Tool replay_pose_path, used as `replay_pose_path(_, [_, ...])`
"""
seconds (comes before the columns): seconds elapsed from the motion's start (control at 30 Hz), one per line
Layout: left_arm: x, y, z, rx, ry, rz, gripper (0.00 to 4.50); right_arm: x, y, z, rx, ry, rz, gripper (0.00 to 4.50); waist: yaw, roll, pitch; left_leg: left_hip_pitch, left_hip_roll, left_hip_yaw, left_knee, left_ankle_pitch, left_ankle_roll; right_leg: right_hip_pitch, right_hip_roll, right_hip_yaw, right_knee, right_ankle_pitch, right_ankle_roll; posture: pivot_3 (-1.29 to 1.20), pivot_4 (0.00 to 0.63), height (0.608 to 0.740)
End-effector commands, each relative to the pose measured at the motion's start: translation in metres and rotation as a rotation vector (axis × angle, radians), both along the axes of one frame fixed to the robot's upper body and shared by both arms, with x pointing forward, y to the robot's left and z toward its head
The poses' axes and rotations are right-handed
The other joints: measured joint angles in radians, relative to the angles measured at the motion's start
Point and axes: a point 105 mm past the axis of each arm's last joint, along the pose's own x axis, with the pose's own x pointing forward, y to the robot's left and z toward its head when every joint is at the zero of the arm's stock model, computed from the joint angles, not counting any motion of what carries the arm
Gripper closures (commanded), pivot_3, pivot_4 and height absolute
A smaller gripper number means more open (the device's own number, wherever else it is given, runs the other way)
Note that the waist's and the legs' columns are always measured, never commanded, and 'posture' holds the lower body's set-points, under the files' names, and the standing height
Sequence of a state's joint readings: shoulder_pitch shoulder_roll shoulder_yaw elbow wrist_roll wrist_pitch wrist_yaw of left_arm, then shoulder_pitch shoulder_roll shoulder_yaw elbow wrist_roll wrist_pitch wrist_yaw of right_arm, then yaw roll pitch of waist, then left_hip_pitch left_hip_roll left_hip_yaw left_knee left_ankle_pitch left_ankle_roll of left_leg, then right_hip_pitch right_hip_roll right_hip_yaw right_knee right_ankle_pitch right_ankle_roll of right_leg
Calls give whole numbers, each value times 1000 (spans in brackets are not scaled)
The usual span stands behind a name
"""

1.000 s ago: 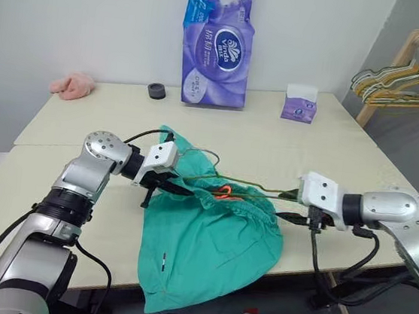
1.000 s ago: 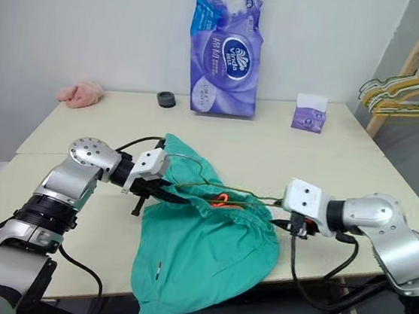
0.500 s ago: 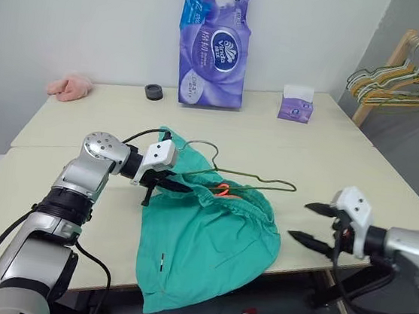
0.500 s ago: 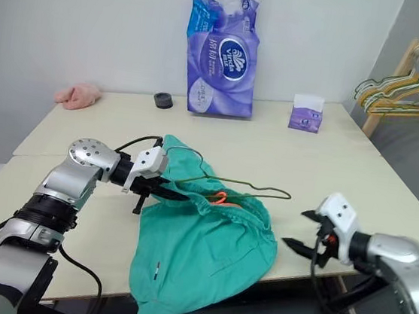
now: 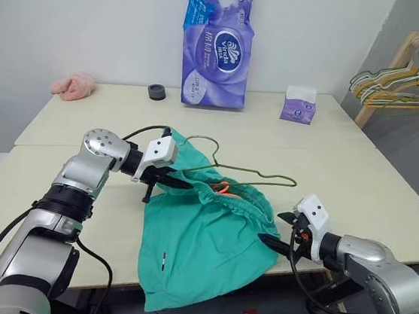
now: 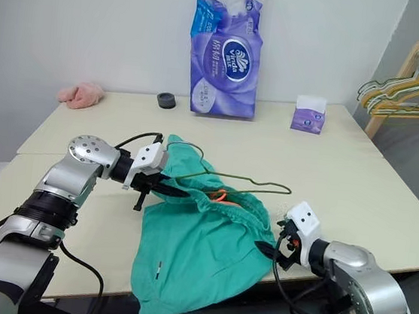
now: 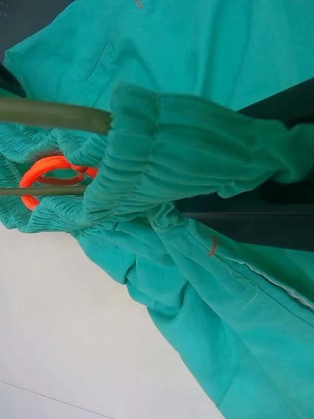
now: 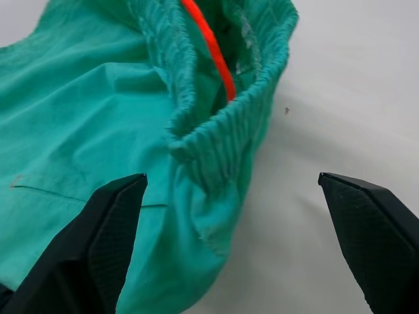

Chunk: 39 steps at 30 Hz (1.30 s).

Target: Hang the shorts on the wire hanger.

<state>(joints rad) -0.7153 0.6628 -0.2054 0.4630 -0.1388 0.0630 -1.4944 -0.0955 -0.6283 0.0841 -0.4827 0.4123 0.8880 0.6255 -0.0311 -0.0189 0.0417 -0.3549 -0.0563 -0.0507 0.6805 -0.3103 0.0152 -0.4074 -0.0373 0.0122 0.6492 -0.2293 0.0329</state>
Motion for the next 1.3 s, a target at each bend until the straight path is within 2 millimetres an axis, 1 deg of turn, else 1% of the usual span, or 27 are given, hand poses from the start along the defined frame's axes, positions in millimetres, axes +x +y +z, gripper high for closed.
replay_pose_path(0.03, [3, -2, 20, -30, -66, -7, 4500, 9, -1, 7, -25, -48, -14, 943, 0, 0, 0, 0, 0, 0, 0, 0, 0, 0, 0, 0, 0, 0, 0, -85, 0, 740])
replay_pose_path(0.13, [2, -2, 20, -30, -65, -6, 4500, 11, -1, 6, -36, -51, -18, 1921, 0, 0, 0, 0, 0, 0, 0, 0, 0, 0, 0, 0, 0, 0, 0, -82, 0, 740])
replay_pose_path(0.23, [2, 0, 21, -27, -65, -3, 4500, 12, -4, 2, -59, -51, -27, 2996, 0, 0, 0, 0, 0, 0, 0, 0, 0, 0, 0, 0, 0, 0, 0, -81, 0, 740])
replay_pose_path(0.37, [1, 1, 22, -25, -65, -3, 4500, 15, -6, 2, -65, -64, -41, 4429, 0, 0, 0, 0, 0, 0, 0, 0, 0, 0, 0, 0, 0, 0, 0, -81, 0, 740])
replay_pose_path(0.5, [-6, 6, 23, -7, -37, -22, 4500, 21, -13, 4, -79, -84, -78, 4472, -1, 0, 0, 0, 0, 0, 0, 0, 0, 0, 0, 0, 0, 0, 0, -81, 0, 740])
replay_pose_path(0.6, [-15, 16, 20, 44, -1, -45, 4500, 23, -18, 6, -77, -87, -97, 4472, -2, 0, 0, 0, 0, 0, 0, 0, 0, 0, 0, 0, 0, 0, 0, -81, 0, 740])
replay_pose_path(0.63, [-18, 22, 18, 74, 12, -51, 4500, 24, -20, 6, -75, -88, -105, 4472, -2, 0, 0, 0, 0, 0, 0, 0, 0, 0, 0, 0, 0, 0, 0, -81, 0, 740])
replay_pose_path(0.73, [-22, 31, 15, 129, 36, -50, 4500, 25, -24, 8, -72, -90, -118, 4472, -2, 0, 0, 0, 0, 0, 0, 0, 0, 0, 0, 0, 0, 0, 0, -80, 0, 740])
replay_pose_path(0.83, [-20, 38, 8, 184, 26, -44, 4500, 26, -26, 11, -70, -95, -120, 4472, 1, 0, 0, 0, 0, 0, 0, 0, 0, 0, 0, 0, 0, 0, 0, -81, 0, 740])
replay_pose_path(1.0, [-10, 36, 1, 201, -2, -8, 4500, 22, -24, 16, -60, -106, -103, 4472, 2, 0, 0, 0, 0, 0, 0, 0, 0, 1, 0, 0, 0, 0, 0, -89, 0, 740])
replay_pose_path(1.17, [-7, 38, -7, 251, -17, -5, 4500, 19, -20, 20, -56, -112, -80, 4472, -1, 0, 0, 0, 0, 0, 0, 0, 0, 1, 0, 0, 0, 0, 0, -98, 0, 740])
replay_pose_path(1.3, [3, 41, -11, 284, -64, 36, 4500, 16, -21, 25, -59, -122, -69, 4472, -1, 0, 0, 0, 0, 0, 0, 0, 0, 0, 0, 0, 0, 0, 0, -100, 0, 740])
